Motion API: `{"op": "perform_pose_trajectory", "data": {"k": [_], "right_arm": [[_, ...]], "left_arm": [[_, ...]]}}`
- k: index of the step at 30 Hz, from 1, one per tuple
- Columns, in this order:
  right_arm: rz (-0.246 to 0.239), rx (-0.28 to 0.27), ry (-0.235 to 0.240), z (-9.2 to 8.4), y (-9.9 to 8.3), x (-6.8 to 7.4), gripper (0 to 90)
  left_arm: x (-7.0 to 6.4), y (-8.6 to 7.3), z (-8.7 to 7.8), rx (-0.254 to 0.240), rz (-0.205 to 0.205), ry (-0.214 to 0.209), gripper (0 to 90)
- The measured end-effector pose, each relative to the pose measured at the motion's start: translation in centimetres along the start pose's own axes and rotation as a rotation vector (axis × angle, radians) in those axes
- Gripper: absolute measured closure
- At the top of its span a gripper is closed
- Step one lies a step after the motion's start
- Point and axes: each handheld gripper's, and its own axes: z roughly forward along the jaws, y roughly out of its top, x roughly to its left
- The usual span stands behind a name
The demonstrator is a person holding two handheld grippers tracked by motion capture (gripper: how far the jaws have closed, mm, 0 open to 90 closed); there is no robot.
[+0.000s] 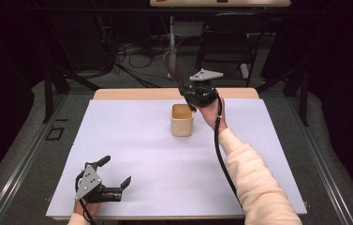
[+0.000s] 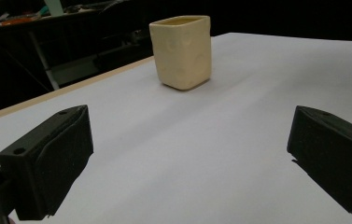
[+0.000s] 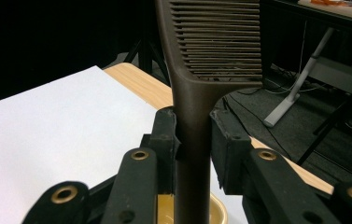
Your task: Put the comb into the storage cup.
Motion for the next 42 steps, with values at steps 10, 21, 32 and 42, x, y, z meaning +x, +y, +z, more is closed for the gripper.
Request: {"op": "perform_pose_trajectory", "data": {"k": [10,21,32,42], "right_arm": [[-0.004,-0.026,0.013,0.4,0.0,0.3,72.2],[-0.006,-0.072,0.019,0.7,0.0,0.3,72.3],[-0.021,-0.103,0.024,1.0,-0.4,0.6,72.2],[-0.032,-0.121,0.025,1.4,-0.8,0.9,72.2]], "left_arm": [[0.0,0.0,0.0,-0.002,-0.001,0.002,0.3],[0.0,0.0,0.0,-0.002,-0.001,0.001,0.3],[0.0,0.0,0.0,-0.002,-0.001,0.002,0.4],[0.0,0.0,0.0,-0.002,-0.002,0.0,0.3]]}}
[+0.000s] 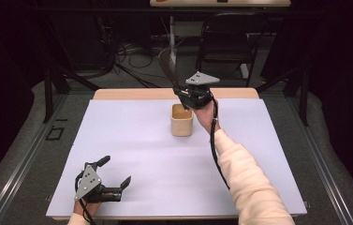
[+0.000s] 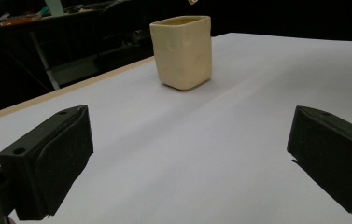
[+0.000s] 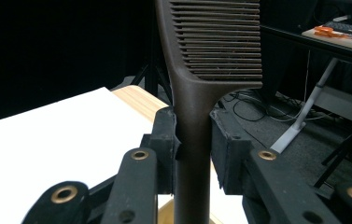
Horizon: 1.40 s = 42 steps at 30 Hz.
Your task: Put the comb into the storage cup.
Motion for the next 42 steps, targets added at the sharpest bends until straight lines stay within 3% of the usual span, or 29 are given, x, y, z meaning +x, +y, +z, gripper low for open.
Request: {"op": "perform_pose_trajectory", "data": {"k": [42], "right_arm": [[0.001,0.05,0.019,0.9,-1.7,0.2,72.2]], "left_arm": [[0.0,0.0,-0.1,0.002,0.001,0.004,0.4]]}}
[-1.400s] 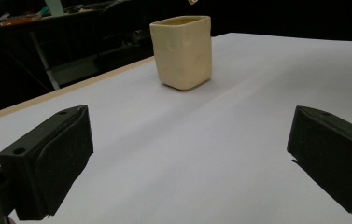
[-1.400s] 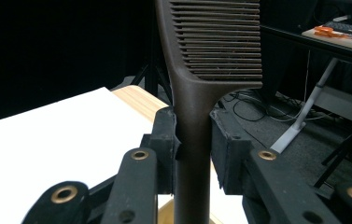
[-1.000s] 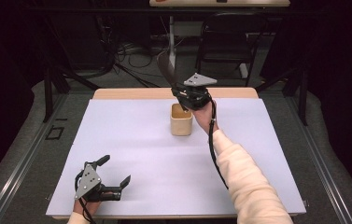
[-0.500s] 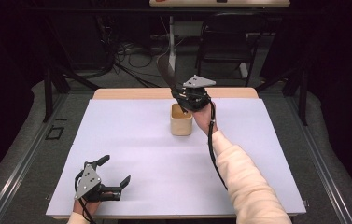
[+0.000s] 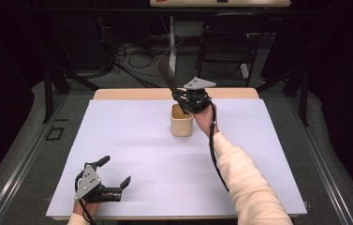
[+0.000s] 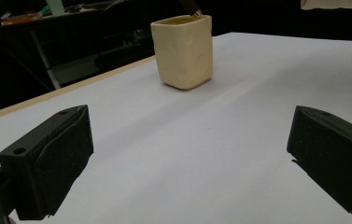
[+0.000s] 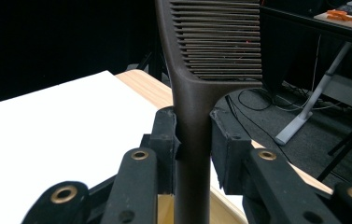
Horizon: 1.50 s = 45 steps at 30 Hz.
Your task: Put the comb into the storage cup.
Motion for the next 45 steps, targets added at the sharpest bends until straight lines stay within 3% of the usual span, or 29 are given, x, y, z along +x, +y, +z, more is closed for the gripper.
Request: {"op": "perform_pose_trajectory", "data": {"k": [45], "right_arm": [[-0.012,0.044,0.004,0.16,-0.93,-0.41,72.2]], "left_arm": [[-0.02,0.03,-0.02,-0.003,0.002,0.001,0.4]]}}
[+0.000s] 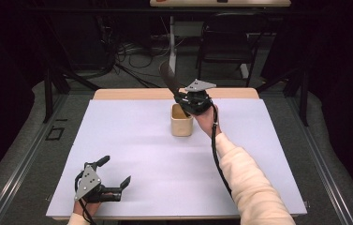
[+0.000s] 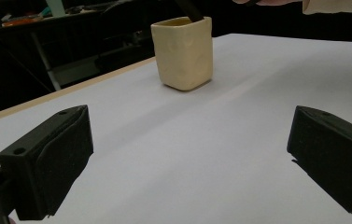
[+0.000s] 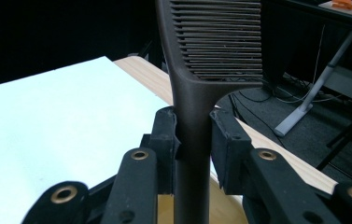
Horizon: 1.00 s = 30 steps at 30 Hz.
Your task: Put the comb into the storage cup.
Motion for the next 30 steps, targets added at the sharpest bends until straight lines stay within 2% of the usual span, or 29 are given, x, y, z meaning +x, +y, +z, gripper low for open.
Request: {"op": "perform_pose_trajectory", "data": {"k": [30], "right_arm": [[0.007,0.043,0.017,0.7,-1.4,0.0,72.0]], "left_arm": [[0.0,0.0,0.0,-0.001,0.0,-0.002,0.4]]}}
